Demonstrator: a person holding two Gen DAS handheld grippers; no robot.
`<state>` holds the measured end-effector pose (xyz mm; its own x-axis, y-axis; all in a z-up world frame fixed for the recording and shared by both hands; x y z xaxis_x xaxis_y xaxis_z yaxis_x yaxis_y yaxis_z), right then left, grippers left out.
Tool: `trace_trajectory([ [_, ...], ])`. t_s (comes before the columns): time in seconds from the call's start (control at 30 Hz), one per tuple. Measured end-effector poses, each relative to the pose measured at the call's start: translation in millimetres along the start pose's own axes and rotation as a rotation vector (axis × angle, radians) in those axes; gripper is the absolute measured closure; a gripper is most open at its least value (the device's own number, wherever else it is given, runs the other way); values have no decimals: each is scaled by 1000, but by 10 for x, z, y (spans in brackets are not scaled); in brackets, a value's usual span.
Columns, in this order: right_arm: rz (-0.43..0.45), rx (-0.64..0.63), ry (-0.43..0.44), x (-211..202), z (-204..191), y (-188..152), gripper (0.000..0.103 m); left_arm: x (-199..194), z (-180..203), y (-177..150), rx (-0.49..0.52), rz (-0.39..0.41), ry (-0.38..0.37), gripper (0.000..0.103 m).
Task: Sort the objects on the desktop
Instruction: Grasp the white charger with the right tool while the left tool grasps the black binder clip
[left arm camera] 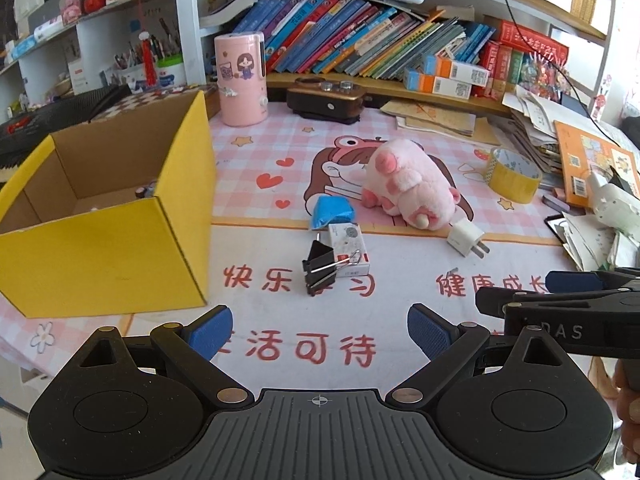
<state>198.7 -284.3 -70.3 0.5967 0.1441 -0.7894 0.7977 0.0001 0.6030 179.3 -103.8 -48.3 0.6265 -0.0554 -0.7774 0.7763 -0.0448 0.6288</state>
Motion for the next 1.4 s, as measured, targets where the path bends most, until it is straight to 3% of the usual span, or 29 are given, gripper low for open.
trace_trajectory([
  [0.7,-24,-150,54,764,149,367,33,390,125,200,-62,-58,67,8],
  [0.9,2,-187,48,869,157,447,46,505,103,251,-73,-72,80,9],
  [0.97,13,-198,47,880,175,473,65,555,101,273,-80,-73,74,9],
  [1.07,10,-196,59,872,216,502,79,649,61,309,-120,-81,67,17],
  [1.23,-12,-182,74,817,260,476,79,772,38,378,-144,-60,75,24],
  [1.3,-18,-178,81,783,264,459,79,825,40,394,-144,-63,78,33],
  [1.4,-23,-178,95,727,250,431,79,861,34,400,-155,-67,67,58],
])
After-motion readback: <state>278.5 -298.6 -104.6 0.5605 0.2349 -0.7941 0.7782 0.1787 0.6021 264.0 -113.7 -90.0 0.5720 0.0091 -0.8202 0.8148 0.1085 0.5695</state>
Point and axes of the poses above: each gripper's, at about its wrist camera, not at the fingertips, and x roughly the way its jaws point, z to its right, y to its top, the point moved 3 cm from there along x, roughly the way its jaws point, and after that the axes turned 4 degrees about -z, right-handed, at the moved point
